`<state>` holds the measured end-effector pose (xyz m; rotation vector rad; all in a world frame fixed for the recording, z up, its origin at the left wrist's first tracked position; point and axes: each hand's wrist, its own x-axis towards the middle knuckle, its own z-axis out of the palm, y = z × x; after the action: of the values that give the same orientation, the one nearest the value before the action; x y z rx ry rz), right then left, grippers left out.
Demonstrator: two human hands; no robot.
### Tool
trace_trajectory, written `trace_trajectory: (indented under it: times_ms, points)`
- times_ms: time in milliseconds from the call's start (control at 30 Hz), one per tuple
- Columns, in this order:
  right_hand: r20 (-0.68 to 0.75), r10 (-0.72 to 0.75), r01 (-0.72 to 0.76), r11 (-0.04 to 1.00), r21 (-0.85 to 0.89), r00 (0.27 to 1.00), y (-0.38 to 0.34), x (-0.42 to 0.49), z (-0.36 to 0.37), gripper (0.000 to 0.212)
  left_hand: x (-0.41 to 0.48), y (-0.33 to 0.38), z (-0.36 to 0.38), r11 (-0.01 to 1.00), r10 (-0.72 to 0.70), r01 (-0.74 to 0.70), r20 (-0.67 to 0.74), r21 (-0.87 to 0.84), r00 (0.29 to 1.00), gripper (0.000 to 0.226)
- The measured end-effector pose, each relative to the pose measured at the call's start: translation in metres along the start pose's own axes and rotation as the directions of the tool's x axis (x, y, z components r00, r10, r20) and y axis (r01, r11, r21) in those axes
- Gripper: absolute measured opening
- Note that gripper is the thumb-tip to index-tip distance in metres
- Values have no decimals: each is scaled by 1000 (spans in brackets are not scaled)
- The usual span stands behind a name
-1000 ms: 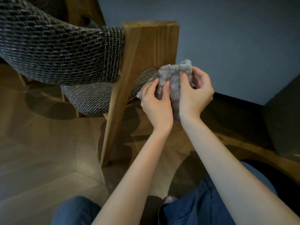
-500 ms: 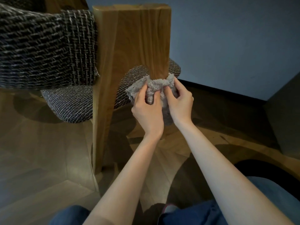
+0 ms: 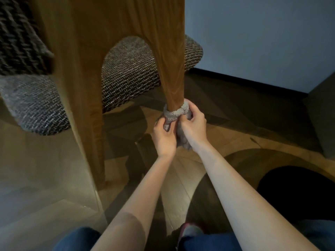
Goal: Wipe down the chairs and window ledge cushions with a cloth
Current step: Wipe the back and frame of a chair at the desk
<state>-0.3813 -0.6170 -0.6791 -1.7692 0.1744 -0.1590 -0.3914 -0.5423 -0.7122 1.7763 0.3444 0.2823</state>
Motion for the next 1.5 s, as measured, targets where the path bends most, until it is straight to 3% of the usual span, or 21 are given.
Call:
trace_trajectory:
  times_ms: [100, 367, 533, 633, 767, 933, 1167, 1333, 1500]
  points:
    - [48, 84, -83, 996, -27, 995, 29, 9, -1, 40, 10, -26, 9, 994, -34, 25, 79, 108, 996, 5]
    - [138, 295, -271, 948, -170, 946, 103, 39, 0, 44, 26, -86, 40, 974, -166, 127, 212, 188, 963, 14]
    - [173, 470, -453, 882, -131, 866, 139, 47, 6, 52, 39, -113, 54, 911, -337, 217, 327, 352, 883, 21]
    - [129, 490, -483, 872, -79, 862, 144, 52, 5, 45, 42, -116, 55, 909, -367, 267, 311, 321, 876, 23]
    - [59, 414, -409, 908, -87, 908, 128, 52, 9, 31, 32, -105, 47, 948, -305, 269, 239, 171, 922, 3]
    - [-25, 339, -339, 940, -24, 941, 94, 37, 16, 18, 18, -71, 25, 985, -173, 169, 162, 35, 972, 23]
    - [-136, -5, -3, 998, -59, 991, -6, -4, 4, 24, -2, 5, -18, 985, -9, 12, 22, -170, 1000, 26]
    - [-221, -226, 227, 974, -23, 949, -83, -35, 3, 20, -12, 69, -52, 919, 260, -289, -138, -268, 955, 22]
    - [-243, -344, 355, 935, 1, 907, -144, -47, 1, 31, -27, 114, -72, 866, 376, -435, -249, -249, 892, 41]
